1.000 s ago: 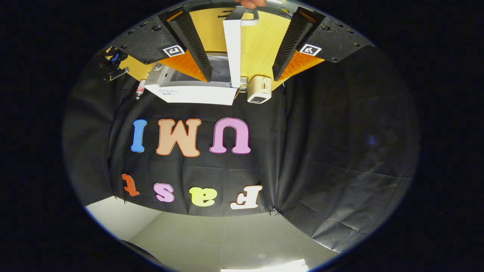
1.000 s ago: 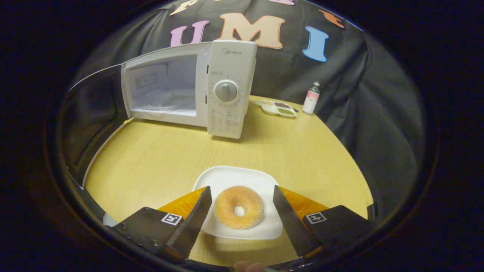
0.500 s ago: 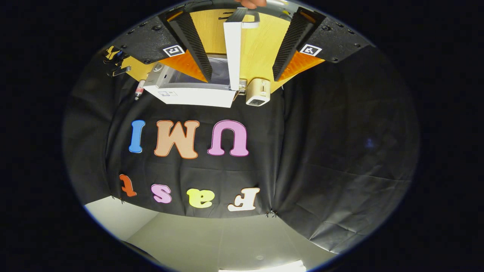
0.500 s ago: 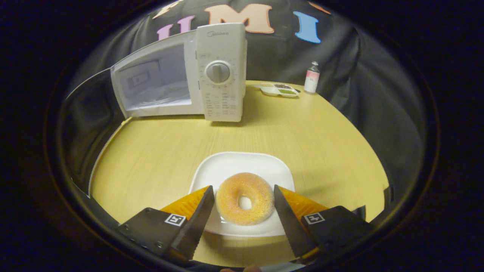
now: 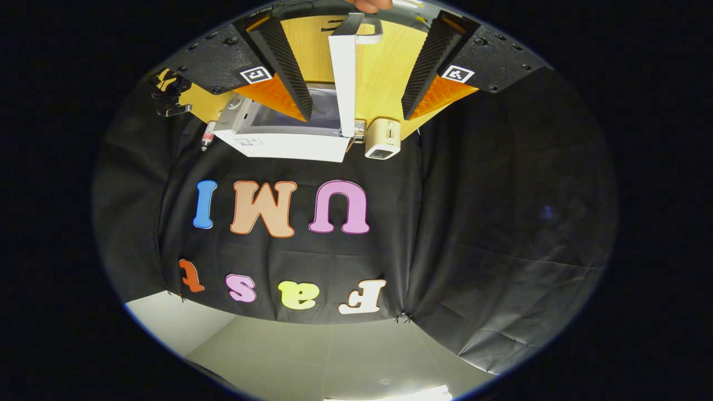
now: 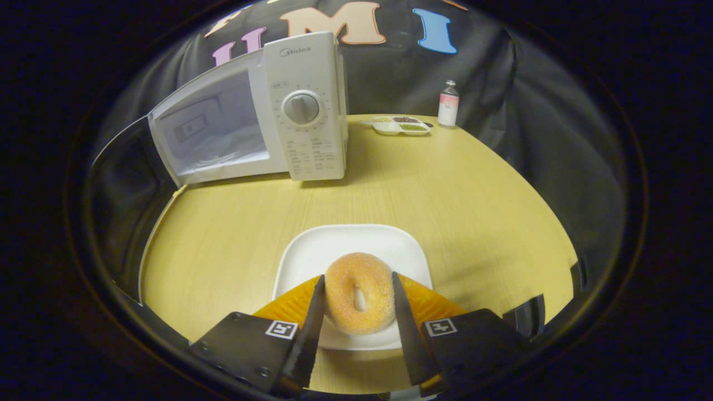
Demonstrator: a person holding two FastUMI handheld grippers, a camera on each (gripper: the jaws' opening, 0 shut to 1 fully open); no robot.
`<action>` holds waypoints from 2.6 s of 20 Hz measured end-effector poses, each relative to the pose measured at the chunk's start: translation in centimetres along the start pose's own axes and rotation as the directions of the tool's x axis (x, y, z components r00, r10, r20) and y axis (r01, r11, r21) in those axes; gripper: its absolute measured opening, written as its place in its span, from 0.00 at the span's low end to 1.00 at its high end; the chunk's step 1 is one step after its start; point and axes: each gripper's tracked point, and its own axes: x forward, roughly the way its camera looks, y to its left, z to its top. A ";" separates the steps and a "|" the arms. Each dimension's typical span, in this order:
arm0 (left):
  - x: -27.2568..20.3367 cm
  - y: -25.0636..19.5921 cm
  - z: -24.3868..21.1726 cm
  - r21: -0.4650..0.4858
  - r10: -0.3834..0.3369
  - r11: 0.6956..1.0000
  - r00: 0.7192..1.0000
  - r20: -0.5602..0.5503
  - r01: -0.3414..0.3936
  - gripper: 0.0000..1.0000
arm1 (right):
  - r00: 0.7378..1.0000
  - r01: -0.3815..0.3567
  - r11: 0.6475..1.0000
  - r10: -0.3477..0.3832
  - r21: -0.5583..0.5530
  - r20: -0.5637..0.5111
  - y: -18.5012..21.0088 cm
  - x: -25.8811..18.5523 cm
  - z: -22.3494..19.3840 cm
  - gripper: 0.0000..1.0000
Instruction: Open the microwave oven with the left hand, put the food in, and close the microwave oven.
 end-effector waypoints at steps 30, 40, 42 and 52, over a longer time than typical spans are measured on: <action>-1.9 0.0 -1.6 -0.028 -0.036 0.999 0.998 -0.058 0.034 0.95 | 0.901 -0.409 0.454 0.338 0.792 0.271 26.1 2.1 16.0 0.60; -2.3 1.7 -2.6 -0.054 -0.027 0.998 0.997 -0.078 0.023 0.95 | 0.912 -0.409 0.477 0.193 0.778 0.362 28.3 7.9 19.5 0.60; -2.6 1.9 -3.5 -0.041 -0.032 0.999 0.994 -0.104 0.028 0.94 | 0.911 -0.405 0.513 0.160 0.757 0.379 28.4 8.8 20.2 0.59; -3.5 3.6 -4.0 -0.049 0.013 0.999 0.993 -0.121 -0.019 0.96 | 0.918 -0.363 0.608 0.105 0.706 0.382 29.5 11.2 20.7 0.60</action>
